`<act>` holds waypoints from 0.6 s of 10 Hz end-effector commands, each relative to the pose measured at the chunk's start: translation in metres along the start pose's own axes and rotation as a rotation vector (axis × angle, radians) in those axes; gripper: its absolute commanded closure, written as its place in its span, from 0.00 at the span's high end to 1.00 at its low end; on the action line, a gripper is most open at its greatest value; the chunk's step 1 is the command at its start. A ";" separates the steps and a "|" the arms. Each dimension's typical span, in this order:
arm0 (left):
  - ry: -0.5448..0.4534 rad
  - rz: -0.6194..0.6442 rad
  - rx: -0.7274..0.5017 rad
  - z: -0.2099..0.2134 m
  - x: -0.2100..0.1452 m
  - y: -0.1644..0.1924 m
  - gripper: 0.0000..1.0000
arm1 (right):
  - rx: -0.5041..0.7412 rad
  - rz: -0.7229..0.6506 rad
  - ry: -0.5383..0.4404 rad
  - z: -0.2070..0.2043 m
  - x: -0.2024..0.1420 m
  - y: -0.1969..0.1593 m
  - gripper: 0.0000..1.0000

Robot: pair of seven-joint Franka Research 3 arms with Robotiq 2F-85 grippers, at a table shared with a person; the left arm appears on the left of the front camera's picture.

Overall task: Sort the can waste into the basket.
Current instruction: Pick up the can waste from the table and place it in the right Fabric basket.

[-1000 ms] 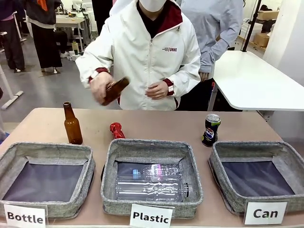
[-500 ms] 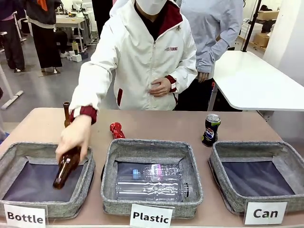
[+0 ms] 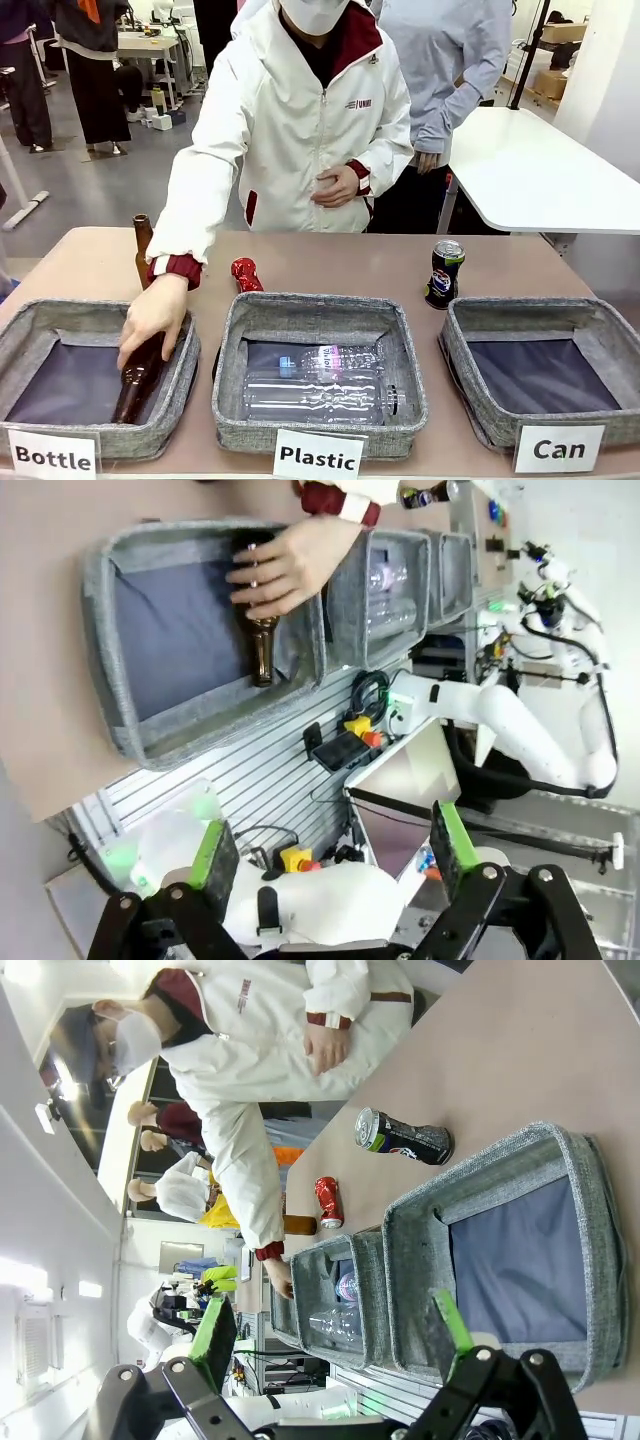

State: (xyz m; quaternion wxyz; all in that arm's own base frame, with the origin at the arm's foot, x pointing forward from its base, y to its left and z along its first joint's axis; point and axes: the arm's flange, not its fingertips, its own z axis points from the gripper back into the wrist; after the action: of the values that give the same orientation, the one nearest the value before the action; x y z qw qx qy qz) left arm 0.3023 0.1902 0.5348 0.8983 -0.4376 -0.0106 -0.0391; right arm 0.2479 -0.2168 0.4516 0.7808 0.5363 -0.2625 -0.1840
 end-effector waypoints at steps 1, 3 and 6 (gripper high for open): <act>0.052 0.044 0.012 -0.007 0.020 -0.039 1.00 | 0.022 0.025 -0.010 0.000 0.003 0.001 1.00; 0.079 0.049 0.117 -0.038 0.038 -0.098 1.00 | 0.022 0.025 -0.010 0.000 0.003 0.001 1.00; 0.113 0.109 0.515 -0.184 0.148 -0.229 1.00 | 0.022 0.025 -0.010 0.000 0.003 0.001 1.00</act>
State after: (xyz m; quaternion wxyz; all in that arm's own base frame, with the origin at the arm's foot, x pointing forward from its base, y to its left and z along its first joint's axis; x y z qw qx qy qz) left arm 0.3580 0.0238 0.6053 0.9472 -0.3181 0.0306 -0.0265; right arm 0.2478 -0.2167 0.4517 0.7809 0.5362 -0.2626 -0.1837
